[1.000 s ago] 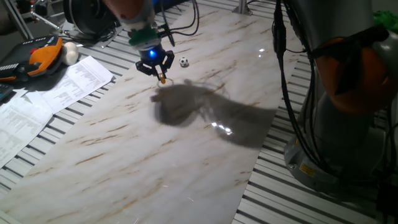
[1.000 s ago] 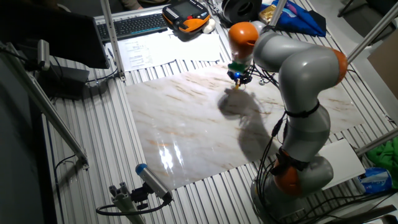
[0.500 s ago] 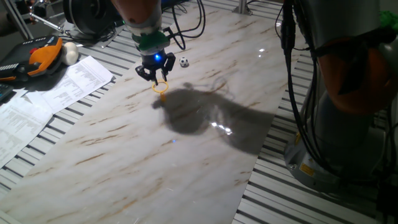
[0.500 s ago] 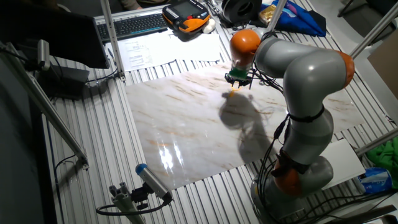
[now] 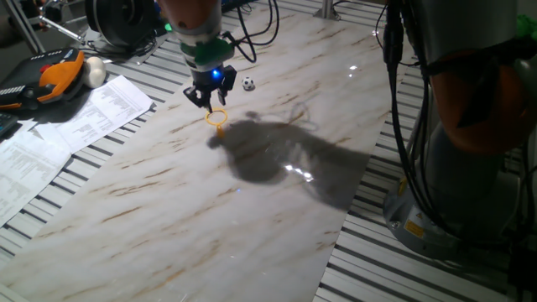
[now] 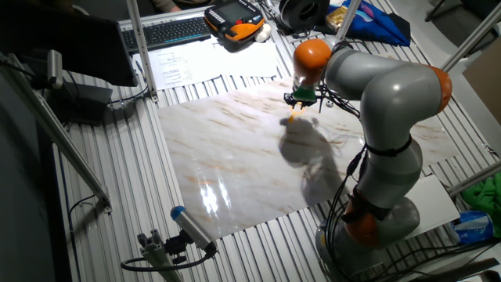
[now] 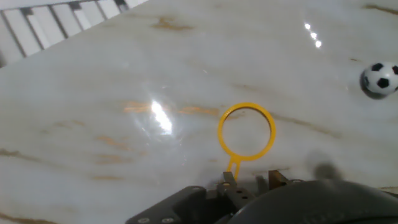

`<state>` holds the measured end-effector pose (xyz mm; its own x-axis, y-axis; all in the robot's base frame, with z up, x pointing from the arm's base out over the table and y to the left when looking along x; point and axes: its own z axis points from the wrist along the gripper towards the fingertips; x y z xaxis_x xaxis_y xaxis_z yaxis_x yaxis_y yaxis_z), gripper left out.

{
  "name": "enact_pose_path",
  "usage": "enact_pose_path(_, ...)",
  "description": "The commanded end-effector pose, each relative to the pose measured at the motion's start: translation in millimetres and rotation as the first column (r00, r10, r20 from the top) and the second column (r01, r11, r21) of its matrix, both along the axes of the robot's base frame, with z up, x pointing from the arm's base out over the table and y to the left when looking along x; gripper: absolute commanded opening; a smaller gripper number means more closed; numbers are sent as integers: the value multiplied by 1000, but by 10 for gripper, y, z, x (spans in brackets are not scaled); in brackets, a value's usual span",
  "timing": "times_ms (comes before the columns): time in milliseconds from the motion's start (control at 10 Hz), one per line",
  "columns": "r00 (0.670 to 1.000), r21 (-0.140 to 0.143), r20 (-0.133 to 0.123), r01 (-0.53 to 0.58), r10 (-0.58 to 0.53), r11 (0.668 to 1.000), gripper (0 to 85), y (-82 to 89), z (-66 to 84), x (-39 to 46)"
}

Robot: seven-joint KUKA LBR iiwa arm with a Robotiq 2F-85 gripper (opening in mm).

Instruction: Remove the bubble ring from the ball

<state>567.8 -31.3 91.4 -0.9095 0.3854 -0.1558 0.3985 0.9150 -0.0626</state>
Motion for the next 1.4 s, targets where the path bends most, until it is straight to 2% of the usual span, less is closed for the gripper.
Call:
enact_pose_path(0, 998, -4, 5, -59, 59, 998, 340, -8, -26, 7)
enact_pose_path(100, 999, -33, 4, -53, 54, 998, 340, -7, -30, 0)
enact_pose_path(200, 999, -44, 4, -52, 52, 998, 340, -9, -30, 0)
enact_pose_path(300, 998, -36, 8, -57, 57, 998, 510, -9, -30, 0)
enact_pose_path(500, 996, -35, 37, -84, 86, 996, 510, -9, -30, 0)
enact_pose_path(600, 996, -35, 33, -83, 84, 996, 510, -9, -30, 0)
enact_pose_path(700, 997, -43, 9, -74, 74, 996, 510, -9, -30, 0)
enact_pose_path(800, 997, -24, -4, -75, 75, 997, 510, -9, -30, 0)
enact_pose_path(900, 996, 9, -9, -84, 84, 996, 510, -9, -30, 0)
enact_pose_path(1000, 997, 30, -27, -77, 78, 997, 510, -9, -30, 0)
enact_pose_path(1100, 996, 73, -62, -67, 71, 995, 510, -9, -30, 0)
enact_pose_path(1300, 995, 84, -76, -63, 70, 994, 510, -9, -11, -8)
